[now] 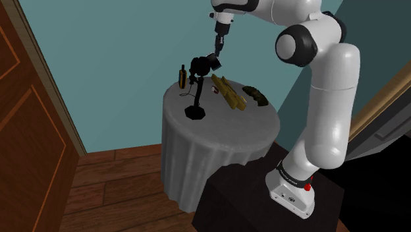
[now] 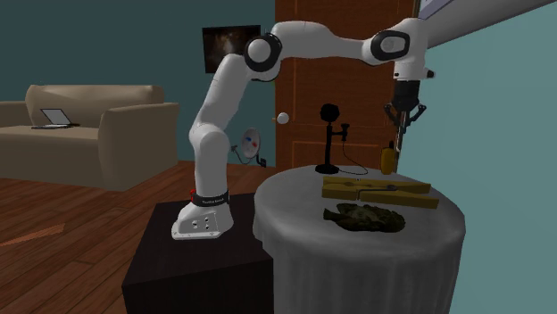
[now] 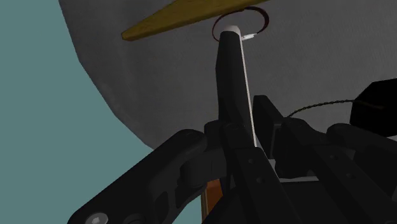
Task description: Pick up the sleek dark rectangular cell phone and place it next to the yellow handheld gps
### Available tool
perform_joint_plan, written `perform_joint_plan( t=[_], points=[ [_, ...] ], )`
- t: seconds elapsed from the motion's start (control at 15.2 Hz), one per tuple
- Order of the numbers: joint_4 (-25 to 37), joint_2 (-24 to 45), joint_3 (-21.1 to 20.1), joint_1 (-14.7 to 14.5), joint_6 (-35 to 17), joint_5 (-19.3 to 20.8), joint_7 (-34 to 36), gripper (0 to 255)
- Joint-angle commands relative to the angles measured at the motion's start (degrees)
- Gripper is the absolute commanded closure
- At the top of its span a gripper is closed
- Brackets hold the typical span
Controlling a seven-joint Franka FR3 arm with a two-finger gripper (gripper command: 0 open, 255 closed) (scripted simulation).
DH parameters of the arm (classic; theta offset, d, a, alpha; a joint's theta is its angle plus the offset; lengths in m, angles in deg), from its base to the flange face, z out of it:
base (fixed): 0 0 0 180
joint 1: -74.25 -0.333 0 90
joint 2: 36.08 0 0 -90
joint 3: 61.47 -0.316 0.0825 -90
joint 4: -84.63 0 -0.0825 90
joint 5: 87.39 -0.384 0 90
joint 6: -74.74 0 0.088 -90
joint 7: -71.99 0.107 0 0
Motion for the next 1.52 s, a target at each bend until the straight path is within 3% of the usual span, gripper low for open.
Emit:
perform_joint_plan(
  t=[0.0,0.13,0.73,1.45],
  points=[
    [9.32,6.23,-1.01,2.68,3.48,-2.67,0.21,255],
    [19.7,12.47,-2.23,5.83,7.55,-4.87,1.07,255],
    [9.15,10.56,-2.09,3.29,-0.77,-4.22,0.4,255],
    [0.72,10.8,-2.38,1.82,-9.09,-4.65,-0.39,255]
  ],
)
